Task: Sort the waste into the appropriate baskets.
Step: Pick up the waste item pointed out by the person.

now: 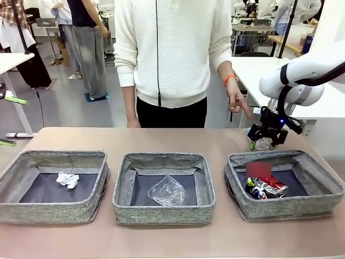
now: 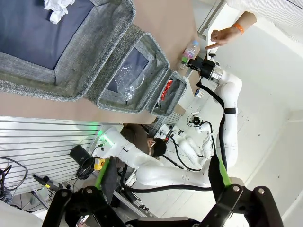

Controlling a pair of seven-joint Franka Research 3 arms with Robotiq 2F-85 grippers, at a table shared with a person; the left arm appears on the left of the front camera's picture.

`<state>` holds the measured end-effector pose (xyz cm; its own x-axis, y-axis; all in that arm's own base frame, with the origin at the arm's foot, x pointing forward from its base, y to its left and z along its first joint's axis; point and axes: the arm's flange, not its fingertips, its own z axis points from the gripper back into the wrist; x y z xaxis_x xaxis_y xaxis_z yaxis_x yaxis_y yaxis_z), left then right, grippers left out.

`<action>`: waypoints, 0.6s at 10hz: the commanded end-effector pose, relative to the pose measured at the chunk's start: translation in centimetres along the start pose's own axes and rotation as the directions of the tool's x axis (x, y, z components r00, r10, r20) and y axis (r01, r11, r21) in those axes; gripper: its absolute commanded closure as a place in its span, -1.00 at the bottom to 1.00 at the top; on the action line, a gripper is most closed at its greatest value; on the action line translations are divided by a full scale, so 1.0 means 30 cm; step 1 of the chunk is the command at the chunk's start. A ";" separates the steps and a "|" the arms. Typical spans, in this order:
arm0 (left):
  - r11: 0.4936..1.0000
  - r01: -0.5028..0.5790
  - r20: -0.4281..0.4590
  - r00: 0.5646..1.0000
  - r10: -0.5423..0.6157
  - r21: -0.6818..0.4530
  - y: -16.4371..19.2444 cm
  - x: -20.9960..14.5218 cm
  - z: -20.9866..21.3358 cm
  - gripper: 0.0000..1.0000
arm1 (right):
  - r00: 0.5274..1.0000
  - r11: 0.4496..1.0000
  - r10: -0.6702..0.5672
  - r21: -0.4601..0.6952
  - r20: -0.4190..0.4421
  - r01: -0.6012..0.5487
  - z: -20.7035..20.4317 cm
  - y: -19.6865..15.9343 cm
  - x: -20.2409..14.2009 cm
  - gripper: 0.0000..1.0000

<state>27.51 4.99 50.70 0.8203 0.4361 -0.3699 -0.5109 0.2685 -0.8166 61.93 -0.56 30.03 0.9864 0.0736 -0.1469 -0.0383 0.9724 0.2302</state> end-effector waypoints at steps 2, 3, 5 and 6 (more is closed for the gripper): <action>1.000 0.017 -0.009 1.000 -0.017 -0.009 -0.002 -0.003 0.012 -1.00 | 1.000 0.999 -0.029 0.015 -0.009 0.030 0.010 0.007 0.003 0.43; 1.000 0.017 -0.009 1.000 -0.017 -0.009 -0.002 -0.003 0.012 -1.00 | 0.999 0.999 -0.034 0.011 -0.008 0.034 0.012 0.005 0.003 1.00; 1.000 0.017 -0.009 1.000 -0.017 -0.009 -0.002 -0.003 0.012 -1.00 | 0.998 0.998 -0.058 0.025 -0.019 0.059 0.022 -0.005 0.003 1.00; 1.000 0.017 -0.009 1.000 -0.017 -0.009 -0.002 -0.003 0.012 -1.00 | 0.998 0.997 -0.060 0.055 -0.033 0.062 0.027 -0.014 0.003 1.00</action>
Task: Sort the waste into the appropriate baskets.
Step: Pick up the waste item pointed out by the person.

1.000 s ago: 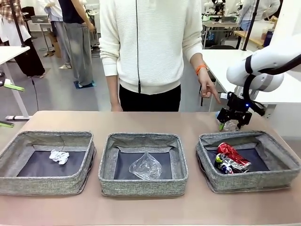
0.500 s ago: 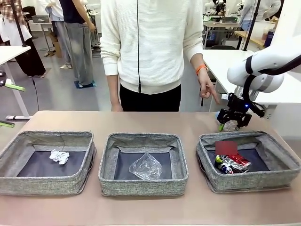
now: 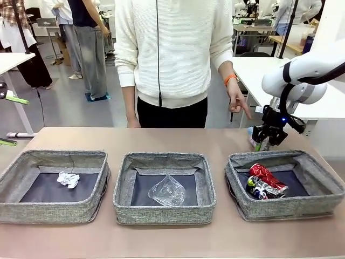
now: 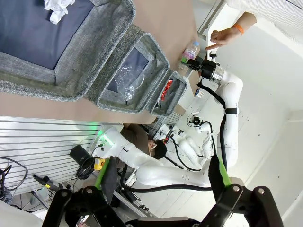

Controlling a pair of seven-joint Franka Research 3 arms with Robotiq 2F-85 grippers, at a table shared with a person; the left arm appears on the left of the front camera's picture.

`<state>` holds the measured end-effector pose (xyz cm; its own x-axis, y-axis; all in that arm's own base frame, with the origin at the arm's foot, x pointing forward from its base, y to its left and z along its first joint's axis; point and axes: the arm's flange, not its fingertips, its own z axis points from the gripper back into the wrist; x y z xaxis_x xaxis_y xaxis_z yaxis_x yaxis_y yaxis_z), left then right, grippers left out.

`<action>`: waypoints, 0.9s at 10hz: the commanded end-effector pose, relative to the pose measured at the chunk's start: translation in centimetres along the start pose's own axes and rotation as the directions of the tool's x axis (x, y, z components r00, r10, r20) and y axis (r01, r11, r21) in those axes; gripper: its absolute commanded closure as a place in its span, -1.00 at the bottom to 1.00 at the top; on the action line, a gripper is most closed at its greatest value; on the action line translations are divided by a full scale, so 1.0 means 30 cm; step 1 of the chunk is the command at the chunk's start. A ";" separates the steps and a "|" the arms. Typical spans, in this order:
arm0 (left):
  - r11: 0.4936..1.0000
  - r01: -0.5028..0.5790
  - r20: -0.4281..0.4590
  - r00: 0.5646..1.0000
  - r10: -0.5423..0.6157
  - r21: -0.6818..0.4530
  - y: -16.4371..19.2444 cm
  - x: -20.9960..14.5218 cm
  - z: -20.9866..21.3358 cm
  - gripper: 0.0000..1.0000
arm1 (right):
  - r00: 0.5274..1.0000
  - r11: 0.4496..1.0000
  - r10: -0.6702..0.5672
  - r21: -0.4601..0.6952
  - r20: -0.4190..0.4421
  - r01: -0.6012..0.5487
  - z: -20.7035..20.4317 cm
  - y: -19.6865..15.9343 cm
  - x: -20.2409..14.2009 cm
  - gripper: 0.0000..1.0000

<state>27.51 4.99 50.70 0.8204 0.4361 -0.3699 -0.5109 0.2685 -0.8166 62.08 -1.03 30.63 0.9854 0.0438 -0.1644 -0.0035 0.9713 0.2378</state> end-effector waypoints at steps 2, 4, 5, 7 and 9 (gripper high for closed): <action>1.000 0.017 -0.009 1.000 -0.017 -0.009 -0.002 -0.003 0.012 -1.00 | 0.999 0.998 -0.038 0.042 -0.026 0.039 0.004 -0.013 -0.003 1.00; 1.000 0.017 -0.009 1.000 -0.017 -0.009 -0.002 -0.003 0.012 -1.00 | 0.998 0.997 -0.055 0.053 -0.013 0.055 0.020 -0.031 -0.014 1.00; 1.000 0.017 -0.009 1.000 -0.017 -0.009 -0.002 -0.003 0.012 -1.00 | 0.998 0.996 -0.063 0.065 -0.014 0.063 0.041 -0.050 -0.023 1.00; 1.000 0.017 -0.009 1.000 -0.017 -0.009 -0.002 -0.003 0.012 -1.00 | 0.987 0.981 -0.158 0.124 0.038 0.152 0.153 -0.089 -0.073 1.00; 1.000 0.017 -0.009 1.000 -0.017 -0.009 -0.002 -0.003 0.012 -1.00 | 0.961 0.945 -0.270 0.208 0.061 0.252 0.337 -0.071 -0.190 1.00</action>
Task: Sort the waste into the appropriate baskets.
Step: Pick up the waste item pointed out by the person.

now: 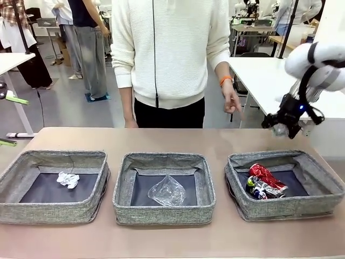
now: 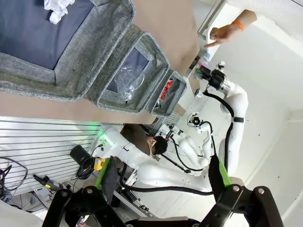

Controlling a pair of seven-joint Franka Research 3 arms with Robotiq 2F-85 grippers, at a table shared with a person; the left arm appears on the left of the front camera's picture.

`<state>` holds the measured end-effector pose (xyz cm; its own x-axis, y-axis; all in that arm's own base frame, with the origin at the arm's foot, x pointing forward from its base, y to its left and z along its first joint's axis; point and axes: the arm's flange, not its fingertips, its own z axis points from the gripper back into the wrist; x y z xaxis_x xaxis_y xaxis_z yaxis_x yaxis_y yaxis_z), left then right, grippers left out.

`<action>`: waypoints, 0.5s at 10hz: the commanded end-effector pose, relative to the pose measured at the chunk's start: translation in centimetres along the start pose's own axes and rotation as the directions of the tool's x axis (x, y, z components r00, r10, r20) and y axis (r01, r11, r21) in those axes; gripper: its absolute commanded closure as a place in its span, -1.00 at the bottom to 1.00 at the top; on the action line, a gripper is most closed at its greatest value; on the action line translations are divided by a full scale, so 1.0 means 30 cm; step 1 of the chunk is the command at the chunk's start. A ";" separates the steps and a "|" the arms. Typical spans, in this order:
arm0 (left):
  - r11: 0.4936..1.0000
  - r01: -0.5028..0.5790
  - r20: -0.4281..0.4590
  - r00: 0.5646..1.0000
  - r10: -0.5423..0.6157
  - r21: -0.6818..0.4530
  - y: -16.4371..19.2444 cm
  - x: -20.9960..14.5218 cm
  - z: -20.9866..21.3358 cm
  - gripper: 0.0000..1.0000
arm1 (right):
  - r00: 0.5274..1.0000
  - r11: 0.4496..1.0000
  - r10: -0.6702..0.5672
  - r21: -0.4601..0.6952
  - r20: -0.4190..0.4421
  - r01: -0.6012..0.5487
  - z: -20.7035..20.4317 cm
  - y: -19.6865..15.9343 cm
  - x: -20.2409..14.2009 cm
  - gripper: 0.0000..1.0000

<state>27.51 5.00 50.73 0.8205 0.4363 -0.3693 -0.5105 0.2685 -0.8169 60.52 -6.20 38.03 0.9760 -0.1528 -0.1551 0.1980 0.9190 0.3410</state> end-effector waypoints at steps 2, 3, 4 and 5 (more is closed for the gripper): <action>1.000 0.017 -0.009 1.000 -0.017 -0.009 -0.001 -0.003 0.011 -1.00 | 0.977 0.969 -0.211 0.134 0.015 0.207 0.251 0.139 -0.282 1.00; 1.000 0.017 -0.009 1.000 -0.017 -0.009 -0.001 -0.003 0.011 -1.00 | 0.956 0.944 -0.291 0.156 -0.023 0.291 0.298 0.244 -0.400 1.00; 1.000 0.017 -0.009 1.000 -0.017 -0.009 -0.001 -0.003 0.011 -1.00 | 0.929 0.918 -0.368 0.147 -0.035 0.369 0.285 0.381 -0.537 1.00; 1.000 0.017 -0.009 1.000 -0.017 -0.009 -0.001 -0.003 0.011 -1.00 | 0.937 0.929 -0.350 0.125 -0.009 0.349 0.250 0.476 -0.633 1.00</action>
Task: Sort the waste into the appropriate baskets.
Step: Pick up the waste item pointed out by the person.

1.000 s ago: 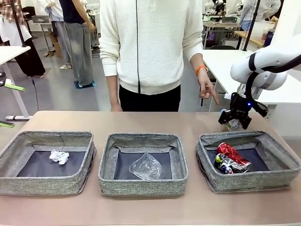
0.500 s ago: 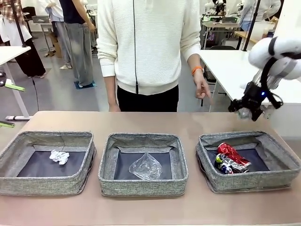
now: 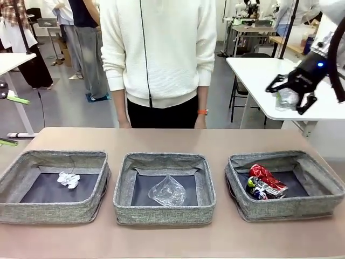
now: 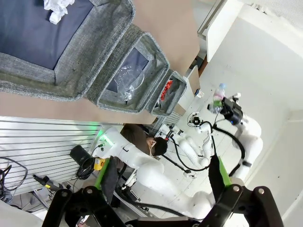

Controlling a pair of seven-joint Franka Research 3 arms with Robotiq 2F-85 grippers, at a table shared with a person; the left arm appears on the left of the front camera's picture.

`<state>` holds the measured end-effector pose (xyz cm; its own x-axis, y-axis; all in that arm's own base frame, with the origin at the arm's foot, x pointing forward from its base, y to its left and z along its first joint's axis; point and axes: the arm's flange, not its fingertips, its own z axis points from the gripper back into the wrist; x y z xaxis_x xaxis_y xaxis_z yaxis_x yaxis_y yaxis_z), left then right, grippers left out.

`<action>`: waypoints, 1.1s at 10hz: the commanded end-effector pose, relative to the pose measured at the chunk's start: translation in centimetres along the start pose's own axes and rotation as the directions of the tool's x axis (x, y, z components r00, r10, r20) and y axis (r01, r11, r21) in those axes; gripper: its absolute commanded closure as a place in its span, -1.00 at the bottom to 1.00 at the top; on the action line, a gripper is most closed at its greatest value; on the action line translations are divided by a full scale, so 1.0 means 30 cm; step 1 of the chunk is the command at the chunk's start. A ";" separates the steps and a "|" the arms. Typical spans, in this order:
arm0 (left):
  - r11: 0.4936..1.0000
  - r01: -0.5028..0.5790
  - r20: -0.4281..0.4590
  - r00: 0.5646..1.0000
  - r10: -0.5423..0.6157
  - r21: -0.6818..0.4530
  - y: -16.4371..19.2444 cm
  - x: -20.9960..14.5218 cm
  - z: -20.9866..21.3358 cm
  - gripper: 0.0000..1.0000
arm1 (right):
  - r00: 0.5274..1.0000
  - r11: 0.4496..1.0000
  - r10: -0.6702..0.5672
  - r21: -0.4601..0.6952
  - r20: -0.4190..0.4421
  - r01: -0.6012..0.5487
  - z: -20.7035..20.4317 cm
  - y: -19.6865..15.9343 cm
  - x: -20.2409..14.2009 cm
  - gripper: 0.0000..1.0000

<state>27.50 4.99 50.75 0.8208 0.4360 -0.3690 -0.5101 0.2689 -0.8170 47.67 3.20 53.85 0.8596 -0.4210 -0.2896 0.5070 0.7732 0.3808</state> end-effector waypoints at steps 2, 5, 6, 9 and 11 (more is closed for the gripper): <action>1.000 0.016 -0.009 1.000 -0.016 -0.009 -0.001 -0.002 0.011 -1.00 | 0.997 0.992 0.074 -0.106 0.004 -0.074 -0.146 0.045 -0.127 1.00; 1.000 0.016 -0.009 1.000 -0.016 -0.009 -0.001 -0.002 0.011 -1.00 | 0.999 0.996 0.047 -0.069 -0.020 -0.049 -0.128 0.087 -0.213 1.00; 1.000 0.016 -0.009 1.000 -0.016 -0.009 -0.001 -0.002 0.011 -1.00 | 0.974 0.969 0.224 -0.101 -0.031 -0.226 -0.169 0.160 -0.253 1.00; 1.000 0.016 -0.009 1.000 -0.016 -0.009 -0.001 -0.002 0.011 -1.00 | 0.874 0.862 0.487 -0.163 -0.001 -0.480 -0.059 0.513 -0.596 1.00; 1.000 0.016 -0.009 1.000 -0.016 -0.009 -0.001 -0.002 0.011 -1.00 | 0.810 0.785 0.586 -0.230 -0.030 -0.576 -0.071 0.683 -0.889 1.00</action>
<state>27.52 4.99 50.74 0.8207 0.4356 -0.3697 -0.5106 0.2688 -0.8168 34.57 29.65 66.64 0.9924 0.1176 -0.0358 -0.1006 0.9444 0.3131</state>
